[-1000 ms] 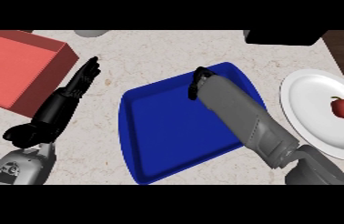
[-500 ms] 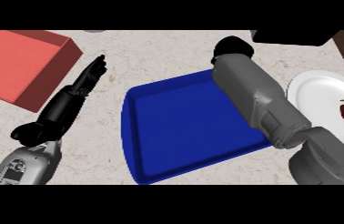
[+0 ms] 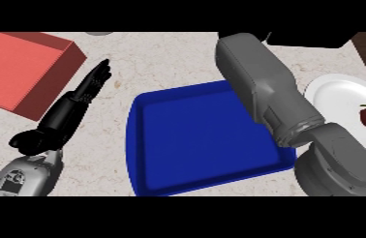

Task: Pick the bell pepper from the tray and place it in the plate

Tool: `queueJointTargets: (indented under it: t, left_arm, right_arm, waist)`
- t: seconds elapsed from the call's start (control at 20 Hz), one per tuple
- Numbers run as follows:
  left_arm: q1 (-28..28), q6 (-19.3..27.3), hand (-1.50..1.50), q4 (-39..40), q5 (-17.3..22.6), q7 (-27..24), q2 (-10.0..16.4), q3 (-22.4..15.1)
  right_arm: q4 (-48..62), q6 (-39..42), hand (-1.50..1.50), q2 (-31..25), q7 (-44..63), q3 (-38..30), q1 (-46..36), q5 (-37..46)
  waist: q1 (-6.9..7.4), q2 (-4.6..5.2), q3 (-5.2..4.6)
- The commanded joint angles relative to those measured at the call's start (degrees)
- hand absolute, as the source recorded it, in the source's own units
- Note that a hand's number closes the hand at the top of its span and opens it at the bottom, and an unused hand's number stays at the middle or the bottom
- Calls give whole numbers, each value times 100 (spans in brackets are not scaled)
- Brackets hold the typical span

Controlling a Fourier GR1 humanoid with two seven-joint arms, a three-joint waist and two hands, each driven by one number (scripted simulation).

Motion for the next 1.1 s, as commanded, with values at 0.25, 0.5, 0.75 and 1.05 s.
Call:
queueJointTargets:
  t: [0.25, 0.5, 0.75, 1.05]
  left_arm:
    - [176, 88, 0, 6, -21, 23, -67, 65]
    - [130, 160, 0, -63, -69, 80, -76, 124]
    - [31, 82, 0, -52, 35, 161, 9, 290]
    - [174, 59, 0, 45, -59, 17, -25, 255]
  right_arm:
    - [19, -364, 150, -347, 1520, 464, -223, 550]
    - [19, -601, 150, -675, 1520, 426, 42, 566]
    - [19, -1100, 150, -943, 1518, 443, 161, 643]
    - [19, -2005, 150, -1465, 1049, 499, 865, 773]
  waist:
    - [-235, -59, -1]
    - [-269, -52, 10]
    - [-301, -62, 16]
    - [-411, -59, 20]
